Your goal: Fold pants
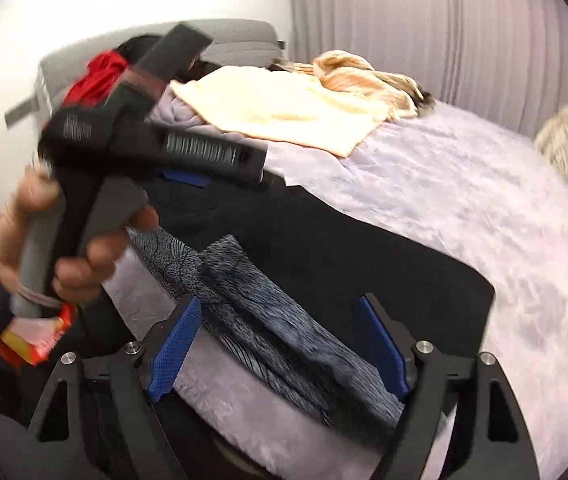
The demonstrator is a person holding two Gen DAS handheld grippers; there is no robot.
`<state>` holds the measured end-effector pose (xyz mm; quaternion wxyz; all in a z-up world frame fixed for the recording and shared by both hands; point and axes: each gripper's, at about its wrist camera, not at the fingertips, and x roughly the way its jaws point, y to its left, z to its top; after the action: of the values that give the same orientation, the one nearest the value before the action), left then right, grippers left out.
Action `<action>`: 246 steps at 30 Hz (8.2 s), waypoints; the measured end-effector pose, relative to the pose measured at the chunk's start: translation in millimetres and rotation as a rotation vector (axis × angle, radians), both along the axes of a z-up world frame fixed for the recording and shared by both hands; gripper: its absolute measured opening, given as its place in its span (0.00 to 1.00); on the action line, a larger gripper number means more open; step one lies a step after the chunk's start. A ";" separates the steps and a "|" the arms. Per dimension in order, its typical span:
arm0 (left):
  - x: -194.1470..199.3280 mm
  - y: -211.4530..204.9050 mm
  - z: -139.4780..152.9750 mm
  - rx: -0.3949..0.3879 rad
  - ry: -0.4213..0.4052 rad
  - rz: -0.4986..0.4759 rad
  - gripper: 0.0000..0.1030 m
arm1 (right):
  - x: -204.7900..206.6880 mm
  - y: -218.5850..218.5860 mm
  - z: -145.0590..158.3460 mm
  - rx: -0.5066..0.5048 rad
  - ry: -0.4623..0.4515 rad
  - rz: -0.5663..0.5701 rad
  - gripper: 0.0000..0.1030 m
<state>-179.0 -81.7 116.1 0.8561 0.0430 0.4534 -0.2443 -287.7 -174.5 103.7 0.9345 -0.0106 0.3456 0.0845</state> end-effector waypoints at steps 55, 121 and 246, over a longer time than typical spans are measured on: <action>15.3 59.9 -49.0 0.096 0.078 0.210 1.00 | 120.7 -45.5 -58.2 -0.148 0.347 -0.104 1.00; 136.7 300.3 -61.3 -0.337 0.116 0.015 1.00 | 274.2 193.1 -1.2 -0.025 0.221 1.040 0.27; 45.3 -17.6 10.0 0.040 0.022 -0.089 1.00 | 17.1 -166.9 30.5 0.096 0.045 -0.351 0.81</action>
<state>-133.7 -99.2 126.0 0.8385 0.0776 0.4650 -0.2733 -270.6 -341.4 134.2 0.9264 0.0961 0.3584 -0.0631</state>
